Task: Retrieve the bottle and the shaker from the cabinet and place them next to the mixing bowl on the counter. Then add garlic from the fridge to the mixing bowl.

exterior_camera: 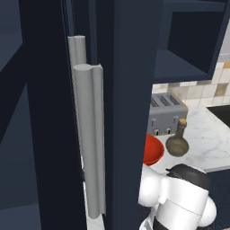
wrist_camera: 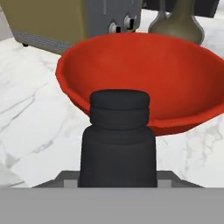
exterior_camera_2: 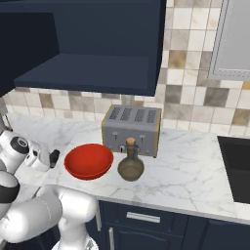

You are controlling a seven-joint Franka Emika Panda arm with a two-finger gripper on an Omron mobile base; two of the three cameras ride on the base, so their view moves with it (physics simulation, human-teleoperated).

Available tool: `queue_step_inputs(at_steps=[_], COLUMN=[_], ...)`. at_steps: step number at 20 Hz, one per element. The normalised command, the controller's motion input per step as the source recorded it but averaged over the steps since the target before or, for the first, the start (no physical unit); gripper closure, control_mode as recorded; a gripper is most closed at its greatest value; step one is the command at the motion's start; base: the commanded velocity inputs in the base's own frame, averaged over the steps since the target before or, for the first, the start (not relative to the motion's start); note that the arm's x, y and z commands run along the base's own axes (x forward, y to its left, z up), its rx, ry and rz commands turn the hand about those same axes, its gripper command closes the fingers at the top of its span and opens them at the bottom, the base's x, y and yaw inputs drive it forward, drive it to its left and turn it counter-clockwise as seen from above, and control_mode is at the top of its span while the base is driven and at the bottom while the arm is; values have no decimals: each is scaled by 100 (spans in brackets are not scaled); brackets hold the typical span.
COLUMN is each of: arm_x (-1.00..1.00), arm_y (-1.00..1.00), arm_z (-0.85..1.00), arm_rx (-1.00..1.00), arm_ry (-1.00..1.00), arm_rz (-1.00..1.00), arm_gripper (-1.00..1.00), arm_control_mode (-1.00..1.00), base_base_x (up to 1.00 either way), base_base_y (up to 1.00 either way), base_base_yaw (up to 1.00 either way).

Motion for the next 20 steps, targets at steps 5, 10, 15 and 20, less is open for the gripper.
queue_step_inputs(at_steps=[5,10,15,20], arm_x=[0,0,0,0], arm_y=[13,35,7,-5], arm_z=[-12,0,0,1], arm_rx=[-13,-15,-16,-7], arm_ry=[-6,-10,0,0], arm_rz=[-31,-18,-12,-1], arm_gripper=[100,100,100,100], arm_control_mode=[-100,-100,-100,-100], base_base_x=[0,0,0,0], base_base_y=[0,0,0,0], base_base_yaw=[0,0,0,0])
